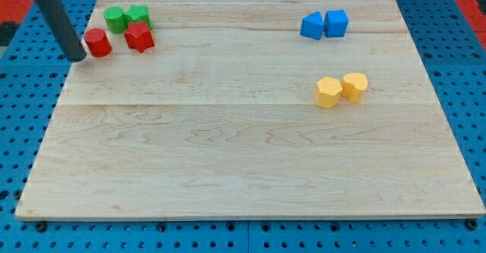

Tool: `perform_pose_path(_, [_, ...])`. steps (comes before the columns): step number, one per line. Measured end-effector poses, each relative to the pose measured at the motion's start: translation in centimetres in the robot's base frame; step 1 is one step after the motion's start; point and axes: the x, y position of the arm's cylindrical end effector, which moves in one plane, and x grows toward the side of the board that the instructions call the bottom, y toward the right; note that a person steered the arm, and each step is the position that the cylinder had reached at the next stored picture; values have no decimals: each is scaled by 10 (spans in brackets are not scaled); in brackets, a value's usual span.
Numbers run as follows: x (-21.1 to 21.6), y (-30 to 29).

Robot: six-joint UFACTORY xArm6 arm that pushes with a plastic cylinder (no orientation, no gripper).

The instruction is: Move all the yellow and blue blocks towards the top right side of the board

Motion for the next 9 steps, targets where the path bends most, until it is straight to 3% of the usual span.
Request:
perform_pose_path(1, [-30, 35])
perform_pose_path(2, [-27, 49])
perform_pose_path(3, [12, 46])
perform_pose_path(4, [40, 108])
perform_pose_path(6, [43, 228])
perform_pose_path(9, [45, 229])
